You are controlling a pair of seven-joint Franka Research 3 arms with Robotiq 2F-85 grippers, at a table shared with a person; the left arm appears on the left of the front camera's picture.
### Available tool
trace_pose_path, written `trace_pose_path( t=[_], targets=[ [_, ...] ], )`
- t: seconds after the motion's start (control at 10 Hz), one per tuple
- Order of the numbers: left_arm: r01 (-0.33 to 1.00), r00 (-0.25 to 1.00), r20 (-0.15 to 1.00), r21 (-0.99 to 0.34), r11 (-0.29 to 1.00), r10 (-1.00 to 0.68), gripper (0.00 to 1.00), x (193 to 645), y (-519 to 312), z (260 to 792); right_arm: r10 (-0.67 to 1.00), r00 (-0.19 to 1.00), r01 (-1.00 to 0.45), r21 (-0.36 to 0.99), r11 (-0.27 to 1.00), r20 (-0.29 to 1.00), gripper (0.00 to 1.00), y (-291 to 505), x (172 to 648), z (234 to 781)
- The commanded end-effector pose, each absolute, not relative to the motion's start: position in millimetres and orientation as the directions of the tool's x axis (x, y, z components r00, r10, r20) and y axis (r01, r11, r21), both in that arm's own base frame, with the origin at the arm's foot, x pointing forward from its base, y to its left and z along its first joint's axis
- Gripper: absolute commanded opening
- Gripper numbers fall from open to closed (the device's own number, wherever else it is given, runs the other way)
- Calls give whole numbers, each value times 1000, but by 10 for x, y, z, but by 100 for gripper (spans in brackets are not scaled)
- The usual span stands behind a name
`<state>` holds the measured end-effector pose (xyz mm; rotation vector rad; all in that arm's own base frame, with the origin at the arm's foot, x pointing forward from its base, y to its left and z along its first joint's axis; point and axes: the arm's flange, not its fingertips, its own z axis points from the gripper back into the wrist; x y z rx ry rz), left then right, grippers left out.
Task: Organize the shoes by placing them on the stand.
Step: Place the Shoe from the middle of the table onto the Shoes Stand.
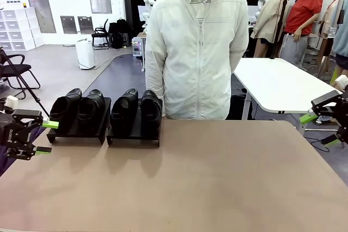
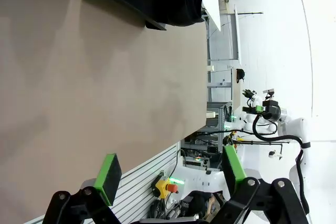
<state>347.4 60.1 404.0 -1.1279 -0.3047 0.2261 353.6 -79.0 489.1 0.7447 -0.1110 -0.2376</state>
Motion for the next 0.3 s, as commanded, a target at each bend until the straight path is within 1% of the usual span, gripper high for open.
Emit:
trace_pose_path(
  t=[0.0, 0.2],
  targets=[
    [-32, 939, 114, -911, 412, 325, 100, 3458, 607, 4092, -253, 967, 164, 707, 689, 23, 100, -783, 3554, 4922],
    [-32, 939, 114, -911, 412, 325, 100, 3458, 607, 4092, -253, 967, 164, 707, 689, 23, 100, -783, 3554, 4922]
  ],
)
